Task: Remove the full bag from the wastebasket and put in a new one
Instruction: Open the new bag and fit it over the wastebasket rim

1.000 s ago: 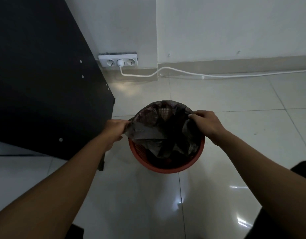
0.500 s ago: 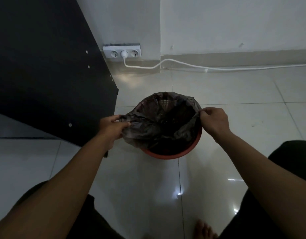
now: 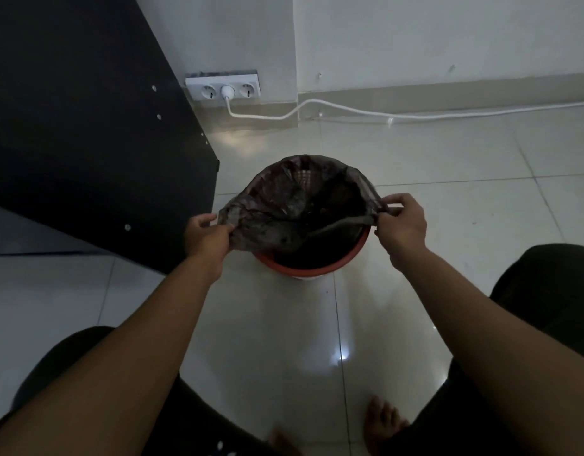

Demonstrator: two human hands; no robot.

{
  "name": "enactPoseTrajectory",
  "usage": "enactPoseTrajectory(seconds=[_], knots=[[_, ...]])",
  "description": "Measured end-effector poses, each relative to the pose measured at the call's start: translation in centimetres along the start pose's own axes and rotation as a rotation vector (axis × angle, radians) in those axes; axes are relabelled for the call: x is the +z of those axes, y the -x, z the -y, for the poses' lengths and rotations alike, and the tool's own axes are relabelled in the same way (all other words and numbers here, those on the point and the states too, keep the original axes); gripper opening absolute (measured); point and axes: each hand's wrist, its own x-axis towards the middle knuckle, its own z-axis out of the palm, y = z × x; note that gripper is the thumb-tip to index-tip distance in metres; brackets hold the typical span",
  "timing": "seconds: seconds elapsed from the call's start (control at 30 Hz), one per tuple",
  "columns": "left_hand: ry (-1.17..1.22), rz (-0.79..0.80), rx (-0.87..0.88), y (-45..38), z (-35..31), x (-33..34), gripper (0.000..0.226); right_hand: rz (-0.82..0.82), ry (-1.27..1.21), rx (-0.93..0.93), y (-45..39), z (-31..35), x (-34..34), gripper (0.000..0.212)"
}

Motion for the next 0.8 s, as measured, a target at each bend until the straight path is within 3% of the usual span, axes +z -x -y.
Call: enactPoseTrajectory(seconds=[0.13, 0.23, 0.33, 0.4, 0.47, 0.57, 0.8], knots=[[-0.551, -0.111, 0.387, 0.7, 2.7, -1.1, 0.017, 0.060, 0.220, 0.052, 0.2, -1.3, -0.2, 0.021], [-0.690, -0.021, 0.435, 1.3, 3.3, -1.0, 0.010, 0.101, 0.333, 0.070, 0.4, -0.5, 0.0, 0.020], [-0.382, 0.155, 0.094, 2.4, 1.6, -0.7, 0.014, 0.111, 0.319, 0.127, 0.5, 0.8, -0.1, 0.042], [-0.093, 0.316, -0.196, 3.2, 0.4, -0.9, 0.016, 0.248, 0.185, 0.229, 0.6, 1.5, -0.5, 0.035], [0.037, 0.462, -0.317, 3.3, 0.1, -1.4, 0.016, 0.374, 0.066, 0.311, 0.5, 1.7, -1.1, 0.019], [0.031, 0.549, -0.291, 2.9, 0.8, -2.0, 0.023, 0.454, 0.052, 0.352, -0.1, 1.0, -1.3, 0.017], [-0.016, 0.472, -0.135, 2.7, 1.5, -1.9, 0.048, 0.496, 0.063, 0.342, -0.3, 0.8, -1.7, 0.018]])
